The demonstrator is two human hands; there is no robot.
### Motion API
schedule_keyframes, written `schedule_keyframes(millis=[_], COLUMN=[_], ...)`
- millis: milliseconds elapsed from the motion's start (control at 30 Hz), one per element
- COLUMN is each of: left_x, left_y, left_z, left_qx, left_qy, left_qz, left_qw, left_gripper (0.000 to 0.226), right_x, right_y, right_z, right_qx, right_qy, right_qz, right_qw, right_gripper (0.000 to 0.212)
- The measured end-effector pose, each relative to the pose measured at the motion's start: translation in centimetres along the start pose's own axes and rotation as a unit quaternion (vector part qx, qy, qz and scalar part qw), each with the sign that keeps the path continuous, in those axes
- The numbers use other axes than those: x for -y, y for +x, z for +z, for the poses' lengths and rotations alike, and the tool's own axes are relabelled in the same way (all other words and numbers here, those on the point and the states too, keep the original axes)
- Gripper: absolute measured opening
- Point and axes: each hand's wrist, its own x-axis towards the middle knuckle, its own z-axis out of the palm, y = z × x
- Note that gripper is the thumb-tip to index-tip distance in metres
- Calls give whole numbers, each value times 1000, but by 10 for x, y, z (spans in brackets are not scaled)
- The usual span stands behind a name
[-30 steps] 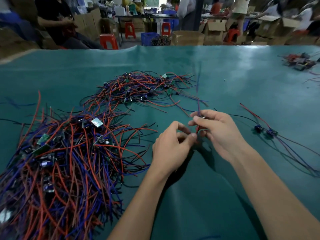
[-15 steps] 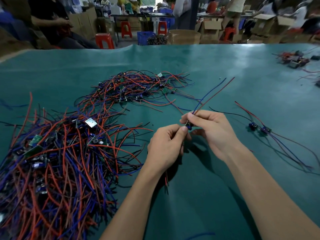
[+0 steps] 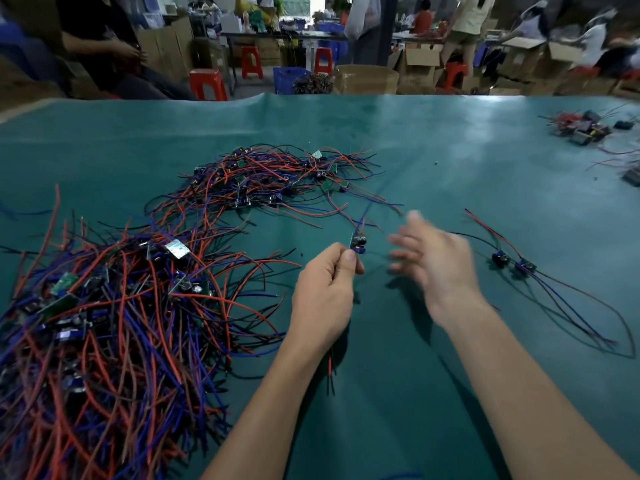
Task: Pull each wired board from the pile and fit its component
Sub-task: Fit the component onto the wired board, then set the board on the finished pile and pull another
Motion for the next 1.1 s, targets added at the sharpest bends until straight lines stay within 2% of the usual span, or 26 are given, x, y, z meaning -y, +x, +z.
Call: schedule_keyframes(millis=[67,133,200,300,400,500,600,733,800,867,933,1000,1033,1100], left_x=[0,0,-1,-6,-7,-8,-12,-12,-11,-11,-12,-13,-12,-10], left_y=[1,2,2,0,1,-1,-4,-4,-4,-5,-5,-4,-3,-1], left_z=[0,-1,-2,-2,-3,-3,-2,-2,-1,-1,-2,-2,-2,-1], left_qx=[-8,-10,-5,12,48,68,66,56,54,45,22,13,15,10], left_qy=[-6,-17,-19,-3,23,93,158,169,170,152,106,87,87,91], left_qz=[10,8,7,3,0,9,29,34,32,31,32,19,7,-12], left_qw=[1000,1000,1000,1000,999,993,985,984,983,987,994,996,996,996], left_gripper=[34,35,34,34,38,37,35,33,30,28,27,21,18,22], right_x=[-6,-9,-10,-10,-7,0,26,83,111,125,122,108,98,81], right_y=[-13,-20,-25,-28,-32,-28,-28,-48,-58,-66,-69,-55,-39,7], right_z=[15,21,22,21,19,16,18,51,81,118,154,176,178,164], right_qx=[99,152,170,186,219,170,89,80,132,238,358,414,401,288], right_qy=[-54,-66,-75,-97,-55,-68,-70,-12,20,-35,-202,-398,-480,-623], right_qz=[1,-2,-15,-68,-82,-148,-253,-340,-348,-319,-291,-262,-255,-274], right_qw=[994,986,982,975,971,972,961,937,928,917,864,776,737,674], right_gripper=[33,35,23,19,17,8,13,16,16,24,43,56,57,47])
